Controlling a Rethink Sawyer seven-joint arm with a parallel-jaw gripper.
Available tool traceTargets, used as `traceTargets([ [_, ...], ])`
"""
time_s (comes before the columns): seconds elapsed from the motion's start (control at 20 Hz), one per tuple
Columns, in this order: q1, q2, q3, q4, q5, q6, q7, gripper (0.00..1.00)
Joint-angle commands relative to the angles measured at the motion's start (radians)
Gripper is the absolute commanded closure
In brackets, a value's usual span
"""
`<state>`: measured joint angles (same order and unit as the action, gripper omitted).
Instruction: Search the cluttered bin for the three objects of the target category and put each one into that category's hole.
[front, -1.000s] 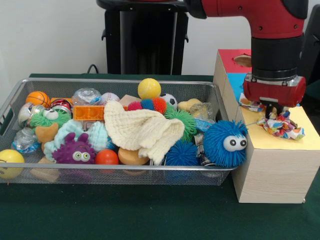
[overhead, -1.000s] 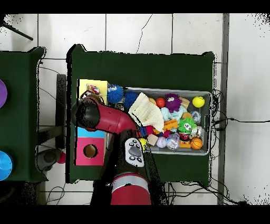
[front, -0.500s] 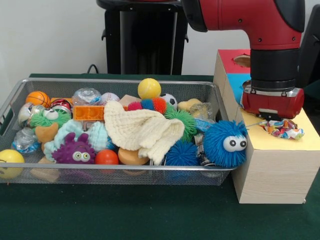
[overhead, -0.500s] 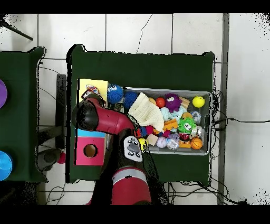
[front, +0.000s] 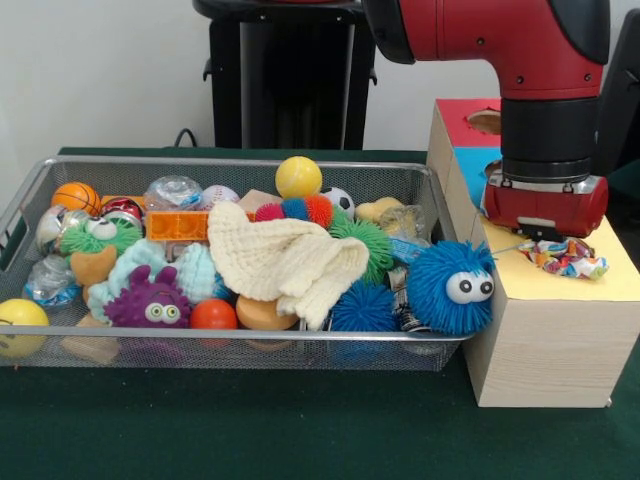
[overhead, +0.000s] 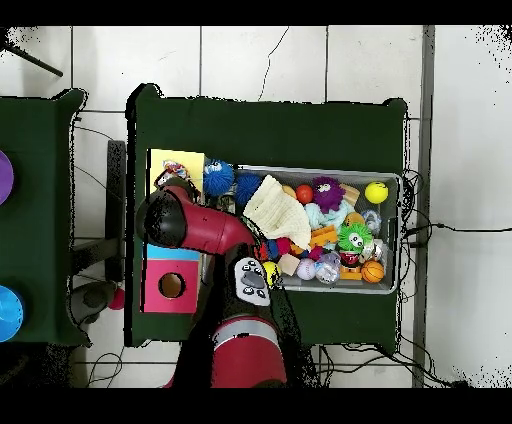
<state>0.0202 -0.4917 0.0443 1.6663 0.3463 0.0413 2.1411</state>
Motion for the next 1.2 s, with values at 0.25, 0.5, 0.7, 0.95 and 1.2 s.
traceTargets([
  [0.25, -0.011, 0.069, -0.056, 0.065, 0.011, 0.107, 0.144, 1.0],
  [0.5, 0.006, 0.066, -0.073, 0.055, 0.011, 0.135, 0.138, 1.0],
  [0.7, 0.011, 0.037, -0.088, 0.043, 0.005, 0.219, 0.12, 1.0],
  [0.95, 0.021, 0.041, -0.104, 0.035, -0.016, 0.195, 0.104, 0.0],
  [1.2, 0.034, 0.02, -0.131, 0.018, -0.019, 0.268, 0.105, 0.0],
])
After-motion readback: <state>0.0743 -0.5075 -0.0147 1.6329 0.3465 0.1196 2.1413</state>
